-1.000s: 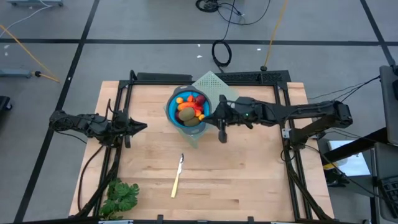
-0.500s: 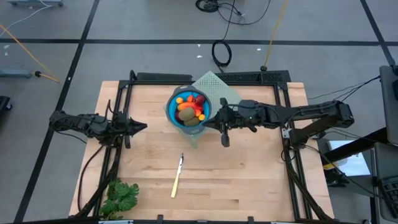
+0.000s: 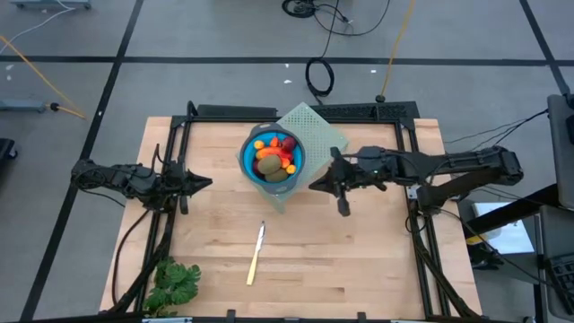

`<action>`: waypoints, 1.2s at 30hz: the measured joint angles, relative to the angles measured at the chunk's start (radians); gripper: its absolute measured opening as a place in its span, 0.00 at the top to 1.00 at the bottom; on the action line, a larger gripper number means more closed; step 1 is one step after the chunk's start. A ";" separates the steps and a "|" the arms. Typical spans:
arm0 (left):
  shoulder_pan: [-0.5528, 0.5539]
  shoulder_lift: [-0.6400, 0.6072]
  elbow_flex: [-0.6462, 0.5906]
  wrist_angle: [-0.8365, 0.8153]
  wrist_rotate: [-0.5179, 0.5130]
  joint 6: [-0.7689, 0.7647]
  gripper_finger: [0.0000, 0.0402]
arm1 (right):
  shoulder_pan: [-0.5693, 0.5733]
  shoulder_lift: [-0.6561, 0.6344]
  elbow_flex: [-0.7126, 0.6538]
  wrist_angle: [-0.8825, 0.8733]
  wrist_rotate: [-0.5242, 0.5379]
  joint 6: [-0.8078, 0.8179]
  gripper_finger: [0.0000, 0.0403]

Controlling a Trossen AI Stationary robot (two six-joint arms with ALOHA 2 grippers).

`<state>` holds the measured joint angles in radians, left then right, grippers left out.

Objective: Pick & Place Fruit
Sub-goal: Put the knife on the shelf

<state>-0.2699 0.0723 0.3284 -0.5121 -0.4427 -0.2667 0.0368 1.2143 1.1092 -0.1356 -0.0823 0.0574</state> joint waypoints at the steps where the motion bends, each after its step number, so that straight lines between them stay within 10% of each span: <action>1: 0.000 0.000 0.000 0.000 0.001 0.000 0.94 | 0.000 -0.022 -0.019 -0.005 0.000 0.007 1.00; 15: 0.000 0.038 0.000 0.127 -0.008 0.010 0.94 | -0.003 -0.370 -0.290 -0.003 0.002 0.011 1.00; 36: 0.000 0.474 0.060 0.421 -0.012 -0.003 0.94 | -0.030 -0.954 -0.588 -0.014 0.003 -0.003 1.00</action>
<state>-0.2699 0.5458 0.3881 -0.0912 -0.4545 -0.2693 0.0071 0.2601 0.5215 -0.1500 -0.0795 0.0545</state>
